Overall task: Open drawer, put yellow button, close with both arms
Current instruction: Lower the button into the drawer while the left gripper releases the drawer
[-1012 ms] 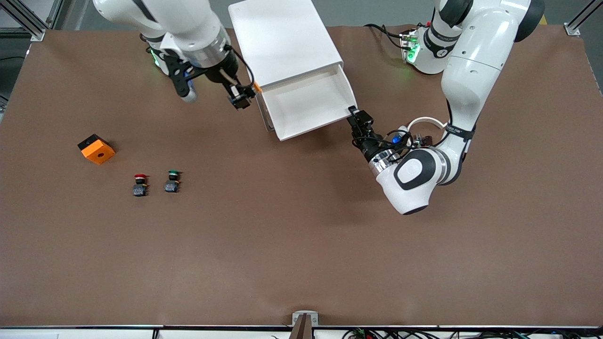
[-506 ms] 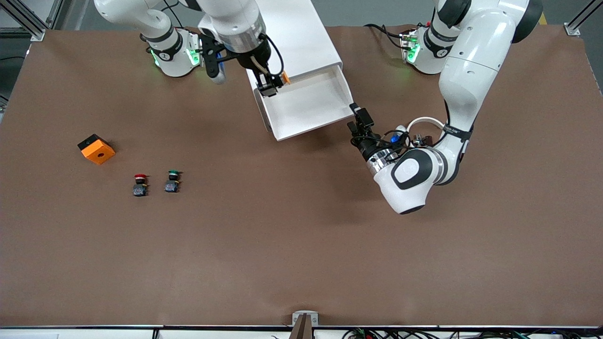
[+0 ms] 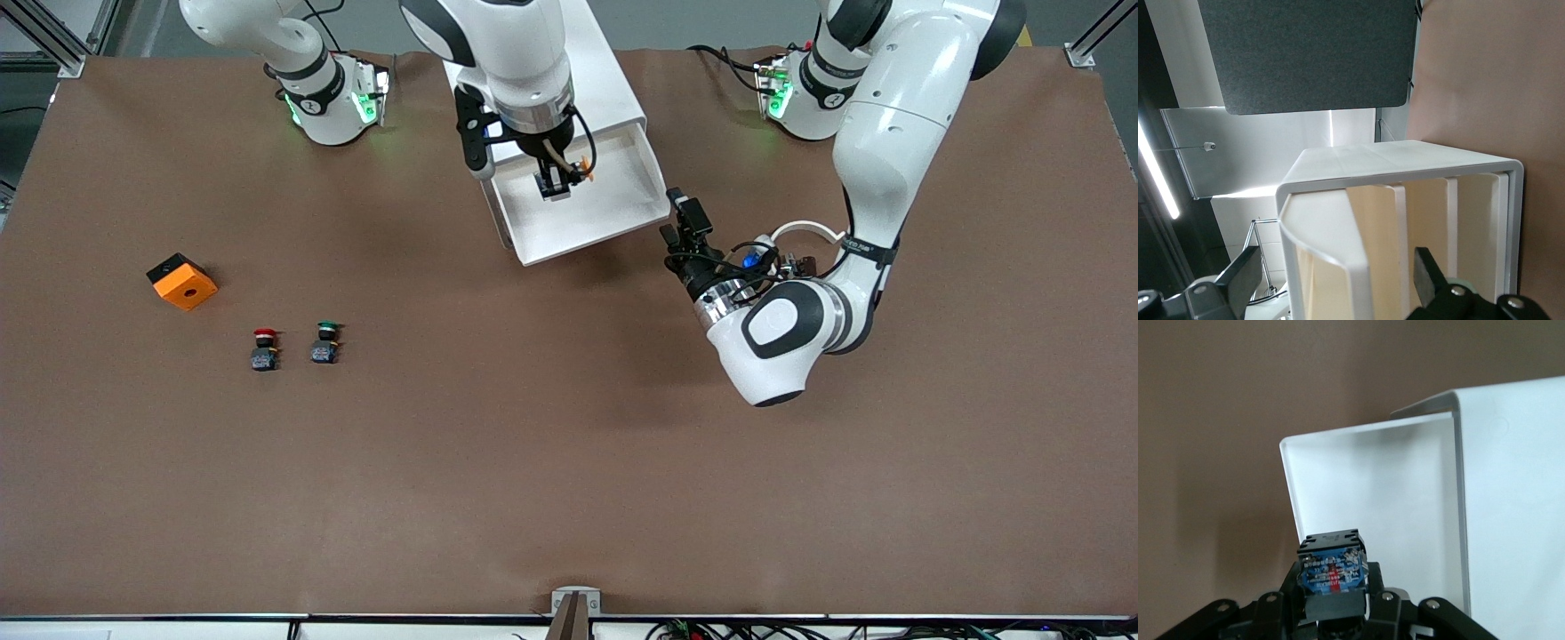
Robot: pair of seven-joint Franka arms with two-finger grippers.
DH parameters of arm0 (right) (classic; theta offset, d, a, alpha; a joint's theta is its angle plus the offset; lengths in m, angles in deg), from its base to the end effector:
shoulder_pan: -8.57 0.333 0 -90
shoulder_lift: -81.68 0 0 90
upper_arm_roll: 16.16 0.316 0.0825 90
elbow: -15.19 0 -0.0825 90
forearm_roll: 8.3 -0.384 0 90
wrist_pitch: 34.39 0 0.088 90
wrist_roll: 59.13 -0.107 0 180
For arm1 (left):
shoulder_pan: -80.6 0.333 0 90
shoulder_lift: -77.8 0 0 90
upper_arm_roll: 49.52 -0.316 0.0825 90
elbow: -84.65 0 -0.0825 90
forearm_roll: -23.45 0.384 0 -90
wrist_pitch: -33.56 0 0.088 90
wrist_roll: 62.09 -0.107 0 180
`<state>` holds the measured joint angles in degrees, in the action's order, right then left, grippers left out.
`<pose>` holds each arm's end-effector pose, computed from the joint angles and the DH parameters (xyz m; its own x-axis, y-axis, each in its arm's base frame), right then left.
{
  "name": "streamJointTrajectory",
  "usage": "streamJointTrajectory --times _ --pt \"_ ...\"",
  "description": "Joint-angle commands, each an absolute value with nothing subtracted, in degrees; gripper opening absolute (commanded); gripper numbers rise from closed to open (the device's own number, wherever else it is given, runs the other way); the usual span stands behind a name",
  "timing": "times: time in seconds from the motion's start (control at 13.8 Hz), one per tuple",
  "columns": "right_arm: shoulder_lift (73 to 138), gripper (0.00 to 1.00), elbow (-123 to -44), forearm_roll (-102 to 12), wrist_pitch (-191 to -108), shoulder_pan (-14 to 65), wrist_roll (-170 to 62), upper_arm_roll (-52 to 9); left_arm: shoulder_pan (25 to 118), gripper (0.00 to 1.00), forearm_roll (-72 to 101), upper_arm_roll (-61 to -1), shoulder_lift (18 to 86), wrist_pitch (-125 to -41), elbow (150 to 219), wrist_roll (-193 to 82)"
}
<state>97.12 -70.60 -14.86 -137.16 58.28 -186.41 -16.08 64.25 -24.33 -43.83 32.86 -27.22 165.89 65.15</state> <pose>0.4106 0.5005 0.5177 0.1897 -0.9762 -0.1049 -0.9795 -0.1955 0.0479 0.5312 -0.3109 0.2586 -0.3542 0.9333 -0.0583 0.1528 -0.0037 -0.9882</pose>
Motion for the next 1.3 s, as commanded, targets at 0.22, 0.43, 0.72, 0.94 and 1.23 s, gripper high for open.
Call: streamJointTrajectory --times 0.22,0.43,0.72,0.94,1.23 --pt "100.6 0.0 -68.8 -13.6 -139.8 63.9 -193.9 -16.8 64.7 1.0 -18.4 -43.4 39.2 -25.9 163.8 60.4" --pt "102.6 0.0 -68.8 -13.5 -142.5 65.5 -196.6 -16.8 63.8 1.0 -12.2 -42.0 41.8 -25.9 161.6 55.6" --pt "105.2 0.0 -68.8 -13.1 -143.0 66.1 -196.7 -16.9 62.1 1.0 0.0 -37.7 42.6 -27.3 156.7 46.1" --pt "106.5 0.0 -68.9 -12.6 -143.6 66.1 -196.8 -16.9 61.3 1.0 9.6 -35.3 46.3 -34.4 156.5 36.4" --pt "107.1 0.0 -69.0 -11.9 -144.0 66.1 -198.8 -16.9 60.4 1.0 14.5 -34.2 47.5 -44.9 156.6 26.4"
